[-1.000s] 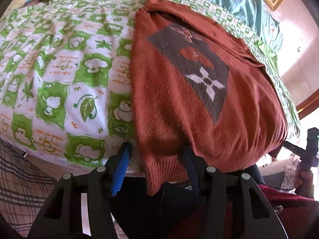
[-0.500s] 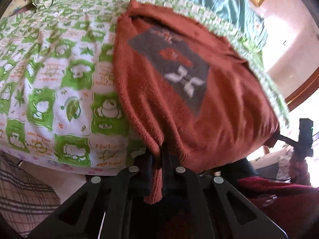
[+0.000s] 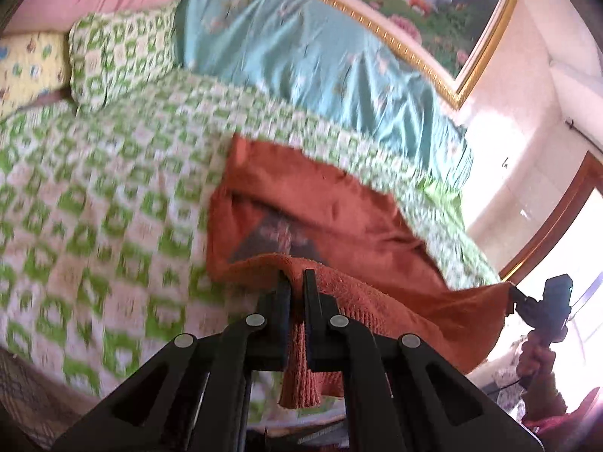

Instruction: Fold small clothes

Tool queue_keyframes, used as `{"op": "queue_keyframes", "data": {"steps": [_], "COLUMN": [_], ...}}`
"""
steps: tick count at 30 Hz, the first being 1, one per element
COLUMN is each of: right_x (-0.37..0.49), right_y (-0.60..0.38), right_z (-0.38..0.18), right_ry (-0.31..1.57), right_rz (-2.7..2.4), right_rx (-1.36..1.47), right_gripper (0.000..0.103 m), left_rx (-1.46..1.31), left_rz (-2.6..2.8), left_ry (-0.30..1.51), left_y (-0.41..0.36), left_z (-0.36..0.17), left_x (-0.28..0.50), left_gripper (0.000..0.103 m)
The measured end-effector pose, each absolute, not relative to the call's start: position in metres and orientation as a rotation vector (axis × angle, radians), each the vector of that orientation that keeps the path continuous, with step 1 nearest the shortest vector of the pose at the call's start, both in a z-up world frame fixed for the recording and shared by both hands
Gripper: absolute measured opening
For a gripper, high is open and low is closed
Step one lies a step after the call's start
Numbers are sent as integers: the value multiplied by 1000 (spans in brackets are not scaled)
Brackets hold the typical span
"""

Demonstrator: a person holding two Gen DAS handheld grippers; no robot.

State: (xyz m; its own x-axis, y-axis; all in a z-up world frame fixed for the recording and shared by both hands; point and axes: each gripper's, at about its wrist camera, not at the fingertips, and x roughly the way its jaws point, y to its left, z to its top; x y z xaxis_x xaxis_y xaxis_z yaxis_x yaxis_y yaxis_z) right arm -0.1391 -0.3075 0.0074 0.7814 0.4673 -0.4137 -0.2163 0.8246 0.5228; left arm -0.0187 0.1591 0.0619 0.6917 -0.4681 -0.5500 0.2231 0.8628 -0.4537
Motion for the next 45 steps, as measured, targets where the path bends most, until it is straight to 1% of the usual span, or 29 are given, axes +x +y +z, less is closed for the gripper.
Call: {"op": "queue_keyframes", "data": {"steps": [5, 10, 17, 21, 25, 32, 35, 42, 44, 45], "right_x": [-106, -57, 30, 71, 101, 139, 158, 192, 197, 199], "right_y": [-314, -320, -324, -327, -333, -344, -345, -347, -348, -349], "right_z": [17, 22, 24, 17, 9, 2, -11, -52, -59, -62], "right_ry": [513, 490, 526, 555, 577, 593, 637, 759, 782, 793], "right_rz": [362, 338, 270, 208, 187, 150, 122, 70, 51, 41], "right_rx": [479, 448, 394, 363, 380, 380, 357, 318, 315, 320], "right_gripper": [6, 6, 6, 6, 6, 6, 6, 6, 8, 11], "left_rx": [-381, -370, -370, -380, -392, -383, -380, -394, -388, -381], "left_rz": [-394, -369, -322, -292, -277, -258, -239, -173, -168, -166], "left_ry": [650, 637, 686, 737, 768, 778, 807, 938, 957, 963], "left_y": [158, 157, 151, 150, 148, 142, 138, 138, 137, 136], "left_z": [77, 81, 68, 51, 40, 37, 25, -24, -33, -35], "left_x": [15, 61, 139, 183, 212, 253, 273, 312, 316, 316], "left_gripper": [3, 3, 3, 3, 3, 3, 3, 4, 6, 8]}}
